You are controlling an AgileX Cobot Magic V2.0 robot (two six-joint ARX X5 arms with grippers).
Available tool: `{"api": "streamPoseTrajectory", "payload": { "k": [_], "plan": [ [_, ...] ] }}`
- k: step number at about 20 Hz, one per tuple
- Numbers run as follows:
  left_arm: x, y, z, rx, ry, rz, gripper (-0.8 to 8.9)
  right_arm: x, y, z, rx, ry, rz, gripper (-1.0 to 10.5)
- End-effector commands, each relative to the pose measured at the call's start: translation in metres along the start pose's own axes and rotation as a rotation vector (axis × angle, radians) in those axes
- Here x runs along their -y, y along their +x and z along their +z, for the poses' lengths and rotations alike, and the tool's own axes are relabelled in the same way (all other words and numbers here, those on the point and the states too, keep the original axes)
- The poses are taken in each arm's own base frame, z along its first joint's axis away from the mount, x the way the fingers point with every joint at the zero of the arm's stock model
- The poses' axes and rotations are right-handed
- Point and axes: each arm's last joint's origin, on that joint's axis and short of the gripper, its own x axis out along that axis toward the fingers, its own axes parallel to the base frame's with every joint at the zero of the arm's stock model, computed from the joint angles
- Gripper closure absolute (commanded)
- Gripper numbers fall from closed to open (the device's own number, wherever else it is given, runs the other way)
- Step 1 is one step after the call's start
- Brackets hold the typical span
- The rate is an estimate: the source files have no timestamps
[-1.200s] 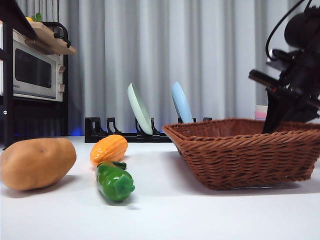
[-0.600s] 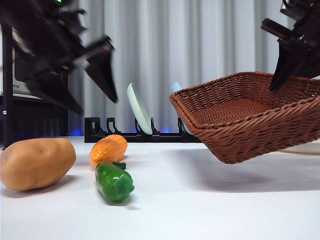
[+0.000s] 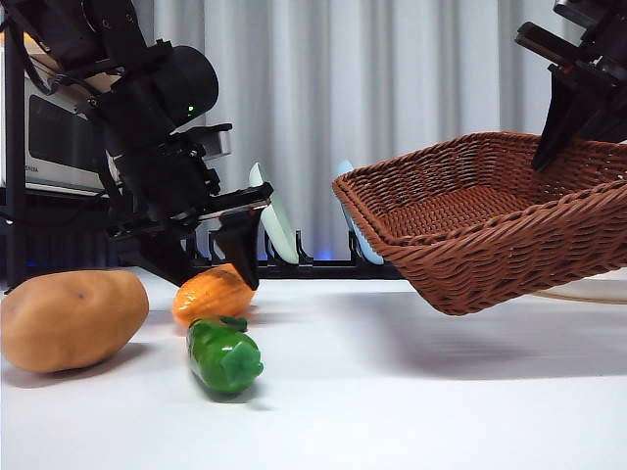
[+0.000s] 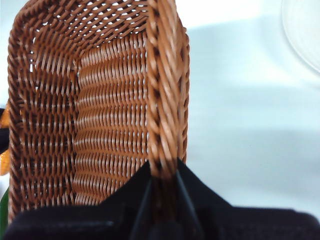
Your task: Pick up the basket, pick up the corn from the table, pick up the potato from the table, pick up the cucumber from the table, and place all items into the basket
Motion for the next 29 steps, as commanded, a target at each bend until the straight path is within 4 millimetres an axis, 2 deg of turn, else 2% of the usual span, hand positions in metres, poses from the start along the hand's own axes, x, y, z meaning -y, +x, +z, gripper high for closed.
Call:
{"api": "streamPoseTrajectory", "payload": {
  "k": [1,3,4,5,8,10,11,13,15,20,24,26,27,29],
  "plan": [
    [0.001,0.003,-0.001,-0.009,0.045,-0.01,8.21,-0.001,-0.001,0.001,0.014,0.005,0.01,9.6],
    [0.002,-0.005,0.003,0.02,0.058,-0.009,8.22,-0.001,-0.001,0.001,0.014,0.005,0.01,9.6],
    [0.002,-0.018,0.007,0.053,0.058,-0.011,8.21,-0.001,-0.001,0.001,0.014,0.005,0.011,9.6],
    [0.003,-0.033,0.011,0.093,0.06,-0.013,8.22,-0.001,-0.001,0.001,0.016,0.005,0.012,9.6],
    [0.015,-0.102,0.023,0.29,0.056,-0.048,8.22,-0.002,0.0,0.005,0.048,0.03,0.02,9.6],
    [0.029,-0.146,0.024,0.418,0.045,-0.099,8.22,-0.006,0.001,0.007,0.07,0.026,0.036,9.6],
    [0.037,-0.162,0.022,0.471,0.051,-0.129,8.22,-0.01,0.002,0.007,0.075,0.027,0.064,9.6],
    [0.055,-0.181,0.019,0.531,0.051,-0.201,8.22,-0.02,0.004,0.008,0.076,0.022,0.151,9.6],
    [0.077,-0.182,0.014,0.531,0.076,-0.268,8.22,-0.033,0.006,0.008,0.083,0.008,0.208,9.6],
    [0.128,-0.155,-0.002,0.437,0.17,-0.298,8.22,-0.053,0.01,0.005,0.069,-0.028,0.261,9.6],
    [0.15,-0.132,-0.016,0.347,0.224,-0.272,8.16,-0.056,0.011,0.004,0.061,-0.008,0.27,9.6],
    [0.152,-0.124,-0.022,0.284,0.239,-0.255,7.95,-0.057,0.01,0.003,0.045,0.0,0.314,9.6],
    [0.152,-0.121,-0.023,0.261,0.241,-0.246,7.12,-0.058,0.01,0.003,0.037,-0.003,0.339,9.6],
    [0.15,-0.12,-0.026,0.228,0.245,-0.232,4.07,-0.058,0.01,0.003,0.034,0.001,0.347,9.6]
  ]
}}
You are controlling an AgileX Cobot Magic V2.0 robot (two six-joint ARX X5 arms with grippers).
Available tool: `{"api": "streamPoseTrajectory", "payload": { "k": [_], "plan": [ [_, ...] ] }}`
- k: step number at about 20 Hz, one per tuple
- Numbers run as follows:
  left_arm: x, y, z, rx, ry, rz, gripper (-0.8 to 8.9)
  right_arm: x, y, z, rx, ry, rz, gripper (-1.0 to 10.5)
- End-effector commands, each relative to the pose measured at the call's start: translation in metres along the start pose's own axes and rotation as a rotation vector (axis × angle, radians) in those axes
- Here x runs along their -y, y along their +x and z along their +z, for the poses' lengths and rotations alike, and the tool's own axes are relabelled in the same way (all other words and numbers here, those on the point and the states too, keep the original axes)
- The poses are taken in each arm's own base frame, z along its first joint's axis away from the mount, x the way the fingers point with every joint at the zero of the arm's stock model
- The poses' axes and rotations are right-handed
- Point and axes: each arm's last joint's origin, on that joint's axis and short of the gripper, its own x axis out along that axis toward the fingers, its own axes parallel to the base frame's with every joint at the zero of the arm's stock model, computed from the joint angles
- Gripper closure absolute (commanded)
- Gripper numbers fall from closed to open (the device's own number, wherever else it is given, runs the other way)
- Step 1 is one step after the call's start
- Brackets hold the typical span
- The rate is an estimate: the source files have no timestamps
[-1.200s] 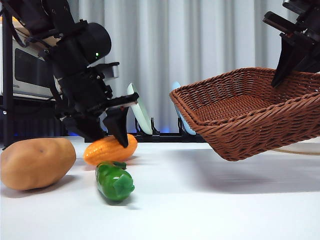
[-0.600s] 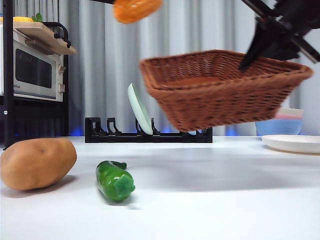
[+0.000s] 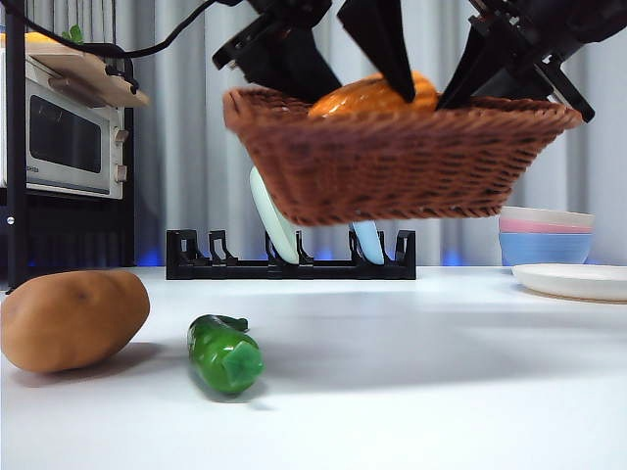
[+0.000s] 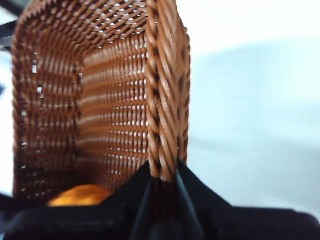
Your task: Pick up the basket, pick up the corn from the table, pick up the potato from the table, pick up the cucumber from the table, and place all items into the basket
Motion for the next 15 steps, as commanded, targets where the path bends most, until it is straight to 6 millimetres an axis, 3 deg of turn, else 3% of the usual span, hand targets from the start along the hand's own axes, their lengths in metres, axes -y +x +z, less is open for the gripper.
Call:
{"api": "streamPoseTrajectory", "payload": {
  "k": [1,5,8,12,15],
  "plan": [
    [-0.001,0.002,-0.004,-0.026,0.004,0.011,3.21,-0.001,0.0,0.001,0.011,0.012,0.02,9.6],
    [0.0,0.002,-0.003,-0.013,0.006,0.004,3.14,-0.001,0.0,0.001,0.011,0.014,0.02,9.6],
    [0.001,-0.014,0.003,0.02,0.005,-0.005,3.14,-0.001,0.0,0.001,0.012,0.014,0.016,9.6],
    [0.004,-0.083,0.025,0.074,0.055,0.013,3.14,-0.001,0.0,0.001,0.016,0.01,0.009,9.6],
    [-0.001,-0.134,0.023,0.047,0.081,0.108,3.14,0.0,-0.001,0.002,0.019,0.009,0.006,9.6]
  ]
}}
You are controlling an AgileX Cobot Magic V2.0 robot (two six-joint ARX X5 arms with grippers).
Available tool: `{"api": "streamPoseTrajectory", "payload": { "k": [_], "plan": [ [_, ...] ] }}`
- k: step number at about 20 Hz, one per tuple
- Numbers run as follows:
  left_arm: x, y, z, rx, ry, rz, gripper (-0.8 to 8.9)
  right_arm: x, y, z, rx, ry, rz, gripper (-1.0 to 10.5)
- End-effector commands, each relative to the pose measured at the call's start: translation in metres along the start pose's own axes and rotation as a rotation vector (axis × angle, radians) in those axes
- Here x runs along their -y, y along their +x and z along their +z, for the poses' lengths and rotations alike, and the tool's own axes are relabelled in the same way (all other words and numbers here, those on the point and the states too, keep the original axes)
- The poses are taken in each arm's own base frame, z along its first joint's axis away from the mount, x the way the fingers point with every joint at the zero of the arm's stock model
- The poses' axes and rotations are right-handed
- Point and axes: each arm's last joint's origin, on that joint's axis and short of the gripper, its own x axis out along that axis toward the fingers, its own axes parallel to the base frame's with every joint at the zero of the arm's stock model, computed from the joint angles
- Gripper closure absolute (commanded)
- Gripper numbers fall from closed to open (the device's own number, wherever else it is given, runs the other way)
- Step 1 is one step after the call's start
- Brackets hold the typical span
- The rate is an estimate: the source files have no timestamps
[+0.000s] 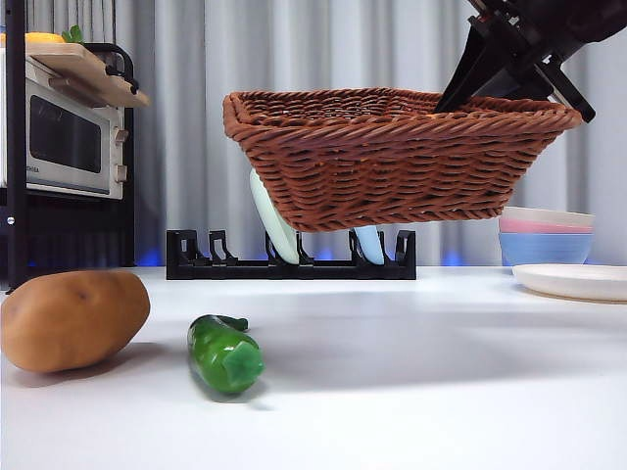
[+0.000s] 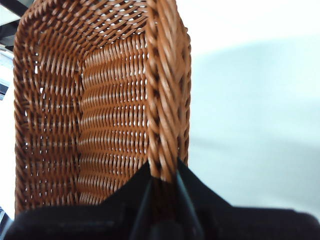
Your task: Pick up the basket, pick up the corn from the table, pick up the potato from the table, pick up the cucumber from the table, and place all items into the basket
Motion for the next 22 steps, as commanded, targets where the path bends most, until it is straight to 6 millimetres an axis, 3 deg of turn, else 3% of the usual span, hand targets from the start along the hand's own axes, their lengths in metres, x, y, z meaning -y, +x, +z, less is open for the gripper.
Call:
{"api": "streamPoseTrajectory", "payload": {
  "k": [1,3,5,10,14,22],
  "plan": [
    [-0.006,-0.019,-0.014,-0.097,0.041,0.084,3.14,0.002,-0.002,0.002,0.02,0.007,0.008,9.6],
    [-0.013,-0.031,-0.03,-0.235,0.036,0.19,3.15,0.004,-0.003,0.003,0.026,0.01,0.002,9.6],
    [-0.017,-0.031,-0.047,-0.368,0.019,0.278,3.14,0.007,-0.005,0.004,0.033,0.017,-0.008,9.6],
    [-0.025,0.011,-0.1,-0.504,-0.031,0.347,3.14,0.018,-0.011,0.007,0.055,0.033,-0.035,9.6],
    [-0.047,0.047,-0.137,-0.56,-0.118,0.356,3.12,0.026,-0.016,0.01,0.07,0.051,-0.052,9.6],
    [-0.1,0.097,-0.148,-0.571,-0.232,0.246,3.1,0.027,-0.017,0.01,0.073,0.054,-0.056,9.6]
  ]
}}
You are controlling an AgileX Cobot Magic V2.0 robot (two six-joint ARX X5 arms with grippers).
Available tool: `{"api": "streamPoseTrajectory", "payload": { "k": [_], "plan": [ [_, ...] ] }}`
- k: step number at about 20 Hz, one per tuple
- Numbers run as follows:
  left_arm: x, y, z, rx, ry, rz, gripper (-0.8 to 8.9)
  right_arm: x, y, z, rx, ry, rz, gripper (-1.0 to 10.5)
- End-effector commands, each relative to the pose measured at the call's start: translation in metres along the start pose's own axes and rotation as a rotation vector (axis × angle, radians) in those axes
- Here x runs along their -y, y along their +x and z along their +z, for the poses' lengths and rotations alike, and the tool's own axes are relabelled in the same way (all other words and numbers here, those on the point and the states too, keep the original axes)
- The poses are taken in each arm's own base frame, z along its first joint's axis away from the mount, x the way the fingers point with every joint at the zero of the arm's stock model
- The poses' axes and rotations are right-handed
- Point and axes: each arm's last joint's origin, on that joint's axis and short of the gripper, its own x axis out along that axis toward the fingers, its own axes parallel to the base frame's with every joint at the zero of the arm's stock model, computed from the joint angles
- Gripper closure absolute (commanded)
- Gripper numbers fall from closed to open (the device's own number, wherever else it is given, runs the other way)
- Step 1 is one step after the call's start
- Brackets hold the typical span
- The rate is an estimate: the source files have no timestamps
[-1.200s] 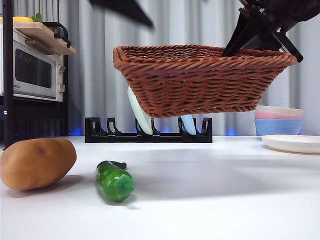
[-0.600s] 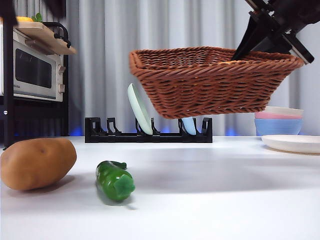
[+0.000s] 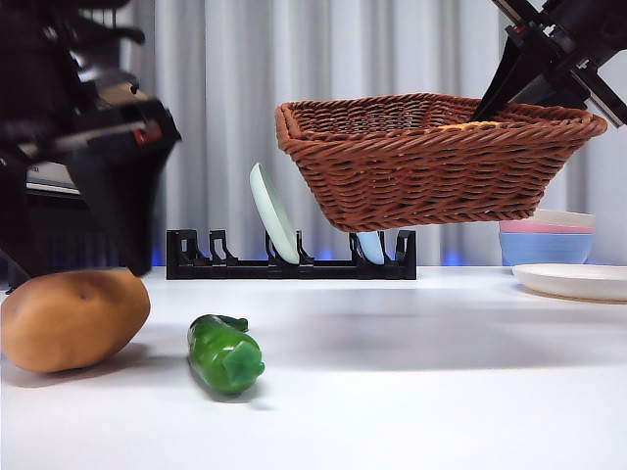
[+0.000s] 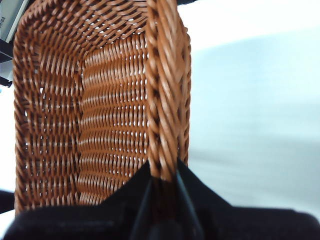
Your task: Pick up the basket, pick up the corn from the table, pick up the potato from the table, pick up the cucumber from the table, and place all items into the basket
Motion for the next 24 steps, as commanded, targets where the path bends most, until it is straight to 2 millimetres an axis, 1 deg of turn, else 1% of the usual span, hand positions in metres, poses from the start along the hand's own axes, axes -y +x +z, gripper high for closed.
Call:
{"api": "streamPoseTrajectory", "payload": {
  "k": [1,4,5,6,7,8,10,11,12,14,17,19,20,21,22,24],
  "plan": [
    [-0.004,0.018,0.003,-0.045,0.03,-0.014,3.1,-0.001,0.0,0.001,0.012,-0.004,0.016,9.6],
    [-0.005,0.036,0.003,-0.101,0.033,-0.004,3.16,-0.001,0.0,0.001,0.012,-0.004,0.016,9.6],
    [-0.005,0.039,0.004,-0.106,0.037,-0.003,3.63,-0.001,0.0,0.001,0.012,-0.004,0.016,9.6],
    [-0.005,0.039,0.004,-0.105,0.049,-0.004,5.26,-0.001,0.0,0.001,0.012,-0.003,0.016,9.6],
    [-0.004,0.038,0.004,-0.099,0.054,-0.006,7.38,-0.001,0.0,0.001,0.012,-0.003,0.016,9.6],
    [-0.004,0.037,0.004,-0.096,0.062,-0.007,8.16,-0.001,0.0,0.001,0.012,-0.003,0.016,9.6],
    [-0.005,0.033,0.003,-0.099,0.086,-0.007,8.22,-0.001,0.0,0.001,0.012,-0.003,0.016,9.6],
    [-0.005,0.028,0.002,-0.094,0.092,-0.008,8.22,-0.001,0.0,0.001,0.012,-0.003,0.015,9.6],
    [-0.005,0.019,0.001,-0.08,0.096,-0.011,8.21,-0.001,0.0,0.001,0.012,-0.003,0.014,9.6],
    [-0.006,-0.01,0.001,-0.013,0.095,-0.022,8.21,-0.001,0.0,0.001,0.013,-0.003,0.013,9.6],
    [-0.007,-0.072,0.003,0.192,0.062,-0.061,8.21,-0.001,0.0,0.001,0.011,-0.004,0.014,9.6],
    [-0.005,-0.112,0.008,0.363,0.043,-0.146,8.22,-0.002,0.0,0.001,0.01,-0.006,0.016,9.6],
    [-0.002,-0.127,0.013,0.438,0.037,-0.202,8.21,-0.003,0.001,0.0,0.007,-0.009,0.019,9.6],
    [0.003,-0.138,0.019,0.507,0.044,-0.259,8.22,-0.005,0.002,0.0,0.003,-0.013,0.024,9.6],
    [0.006,-0.145,0.024,0.558,0.053,-0.295,8.22,-0.007,0.003,-0.001,0.0,-0.016,0.028,9.6],
    [0.017,-0.148,0.036,0.664,0.075,-0.35,8.22,-0.012,0.006,-0.003,-0.01,-0.028,0.039,9.6]
  ]
}}
